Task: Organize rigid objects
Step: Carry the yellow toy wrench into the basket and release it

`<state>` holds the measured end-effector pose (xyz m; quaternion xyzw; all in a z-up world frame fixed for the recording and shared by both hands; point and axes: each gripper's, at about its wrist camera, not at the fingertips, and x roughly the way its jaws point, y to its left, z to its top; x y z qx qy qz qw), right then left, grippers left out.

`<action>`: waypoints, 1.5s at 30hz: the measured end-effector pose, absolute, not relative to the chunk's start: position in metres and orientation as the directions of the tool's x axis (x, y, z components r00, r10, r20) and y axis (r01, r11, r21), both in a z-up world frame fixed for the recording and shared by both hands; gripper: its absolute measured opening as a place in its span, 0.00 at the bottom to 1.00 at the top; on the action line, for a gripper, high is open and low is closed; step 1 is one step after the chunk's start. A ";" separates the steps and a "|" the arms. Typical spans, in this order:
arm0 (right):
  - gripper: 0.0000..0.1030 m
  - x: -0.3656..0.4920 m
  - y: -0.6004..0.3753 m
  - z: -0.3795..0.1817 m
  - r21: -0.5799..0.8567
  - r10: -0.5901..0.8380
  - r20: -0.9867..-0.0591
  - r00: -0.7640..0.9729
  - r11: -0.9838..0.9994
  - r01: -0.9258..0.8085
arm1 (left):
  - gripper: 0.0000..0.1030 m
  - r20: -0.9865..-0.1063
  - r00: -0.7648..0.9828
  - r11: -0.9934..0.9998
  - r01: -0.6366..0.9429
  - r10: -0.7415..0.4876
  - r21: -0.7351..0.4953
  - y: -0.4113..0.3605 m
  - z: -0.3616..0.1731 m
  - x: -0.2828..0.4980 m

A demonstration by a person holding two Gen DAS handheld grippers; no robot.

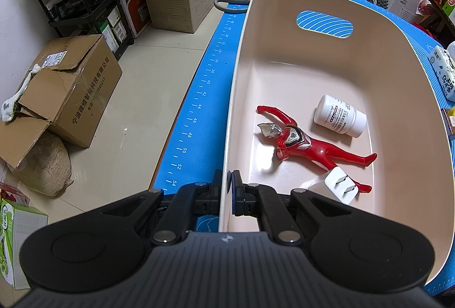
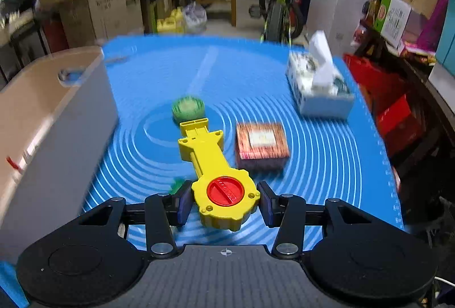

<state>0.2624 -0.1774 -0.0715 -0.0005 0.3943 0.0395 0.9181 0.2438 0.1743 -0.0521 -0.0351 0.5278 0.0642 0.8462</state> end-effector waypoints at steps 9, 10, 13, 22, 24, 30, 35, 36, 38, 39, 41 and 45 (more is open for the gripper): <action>0.51 0.255 -0.138 -0.029 0.083 0.155 -0.595 0.788 0.988 -0.131 | 0.07 -0.898 0.434 0.989 -0.146 0.071 0.008 0.175 -0.052 0.243; 0.51 0.255 -0.134 -0.027 0.088 0.165 -0.586 0.794 0.986 -0.140 | 0.07 -0.899 0.433 0.989 -0.146 0.070 0.007 0.175 -0.052 0.243; 0.51 0.256 -0.115 -0.017 0.098 0.204 -0.558 0.804 0.979 -0.181 | 0.07 -0.899 0.433 0.989 -0.145 0.072 0.010 0.174 -0.051 0.244; 0.51 0.259 -0.040 -0.016 0.060 0.315 -0.547 0.776 0.939 -0.339 | 0.07 -0.899 0.431 0.989 -0.145 0.075 0.013 0.173 -0.051 0.244; 0.51 0.261 -0.025 -0.020 0.048 0.333 -0.563 0.757 0.927 -0.371 | 0.07 -0.899 0.431 0.989 -0.144 0.076 0.014 0.173 -0.051 0.244; 0.51 0.270 0.010 -0.040 0.032 0.355 -0.643 0.679 0.898 -0.440 | 0.07 -0.899 0.431 0.989 -0.144 0.077 0.015 0.173 -0.051 0.245; 0.51 0.273 0.031 -0.055 0.010 0.353 -0.710 0.609 0.870 -0.492 | 0.07 -0.899 0.431 0.989 -0.144 0.077 0.016 0.173 -0.051 0.245; 0.51 0.273 0.034 -0.058 0.008 0.352 -0.721 0.596 0.866 -0.501 | 0.07 -0.899 0.430 0.989 -0.144 0.077 0.016 0.173 -0.051 0.245; 0.51 0.272 0.039 -0.062 0.005 0.349 -0.743 0.571 0.856 -0.517 | 0.07 -0.899 0.431 0.989 -0.144 0.077 0.016 0.173 -0.051 0.245; 0.51 0.271 0.040 -0.064 0.001 0.349 -0.744 0.570 0.853 -0.521 | 0.07 -0.899 0.431 0.990 -0.144 0.077 0.016 0.173 -0.051 0.245; 0.50 0.272 0.040 -0.064 0.017 0.354 -0.749 0.560 0.855 -0.519 | 0.07 -0.899 0.430 0.989 -0.144 0.079 0.018 0.173 -0.051 0.245; 0.53 0.268 0.032 -0.057 0.035 0.372 -0.724 0.581 0.860 -0.508 | 0.08 -0.899 0.430 0.989 -0.143 0.079 0.018 0.173 -0.050 0.246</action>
